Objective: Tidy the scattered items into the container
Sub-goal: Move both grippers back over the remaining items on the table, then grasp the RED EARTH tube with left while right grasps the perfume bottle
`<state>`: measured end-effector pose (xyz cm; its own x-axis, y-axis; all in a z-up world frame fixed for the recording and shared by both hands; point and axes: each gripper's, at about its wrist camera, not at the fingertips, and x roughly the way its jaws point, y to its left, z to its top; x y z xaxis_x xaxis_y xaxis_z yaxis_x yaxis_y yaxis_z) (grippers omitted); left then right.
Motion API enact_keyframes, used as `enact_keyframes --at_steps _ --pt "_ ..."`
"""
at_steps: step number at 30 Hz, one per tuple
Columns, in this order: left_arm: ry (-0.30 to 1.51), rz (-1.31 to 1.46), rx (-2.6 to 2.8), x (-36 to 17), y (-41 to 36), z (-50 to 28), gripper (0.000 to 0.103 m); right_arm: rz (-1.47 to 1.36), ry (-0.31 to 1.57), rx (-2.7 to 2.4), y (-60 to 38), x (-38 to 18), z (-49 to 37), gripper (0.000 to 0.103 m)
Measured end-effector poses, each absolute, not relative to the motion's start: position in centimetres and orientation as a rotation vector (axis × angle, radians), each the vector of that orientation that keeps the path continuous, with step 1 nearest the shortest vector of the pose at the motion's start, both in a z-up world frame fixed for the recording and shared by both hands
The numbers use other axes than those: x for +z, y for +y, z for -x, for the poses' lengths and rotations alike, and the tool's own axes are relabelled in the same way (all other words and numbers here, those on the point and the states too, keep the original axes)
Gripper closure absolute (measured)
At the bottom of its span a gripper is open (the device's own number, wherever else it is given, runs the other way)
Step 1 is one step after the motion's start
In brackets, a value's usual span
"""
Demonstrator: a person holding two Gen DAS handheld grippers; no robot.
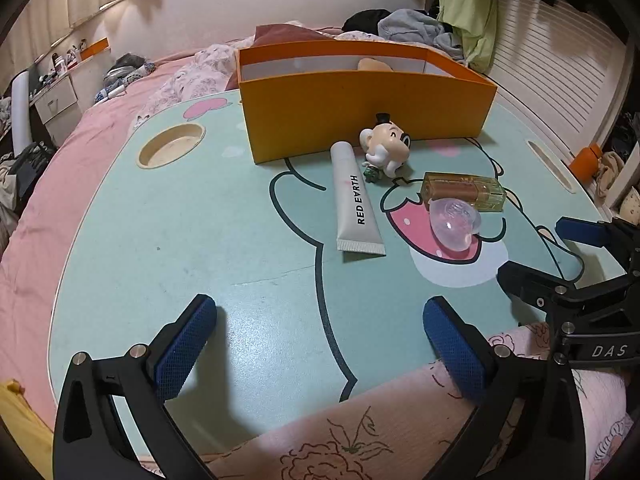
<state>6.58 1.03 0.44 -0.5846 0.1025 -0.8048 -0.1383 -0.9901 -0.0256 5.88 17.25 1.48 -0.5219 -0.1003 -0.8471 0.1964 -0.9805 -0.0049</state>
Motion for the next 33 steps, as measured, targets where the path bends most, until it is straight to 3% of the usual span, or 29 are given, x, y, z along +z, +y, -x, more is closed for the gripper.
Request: enact_keyframes --at_steps 16,22,33 --pt "0.004 1.227 2.678 3.7 0.5 -4.9 0.004 -1.432 0.146 -2.590 17.1 1.6 -5.6 0.000" --pt "-0.051 1.265 2.669 3.4 0.4 -1.2 0.024 -1.429 0.146 -2.590 17.1 1.6 -5.7 0.000" --pt "-0.059 1.278 2.652 2.3 1.4 0.8 0.030 -1.424 0.146 -2.590 17.2 1.5 -5.9 0.000"
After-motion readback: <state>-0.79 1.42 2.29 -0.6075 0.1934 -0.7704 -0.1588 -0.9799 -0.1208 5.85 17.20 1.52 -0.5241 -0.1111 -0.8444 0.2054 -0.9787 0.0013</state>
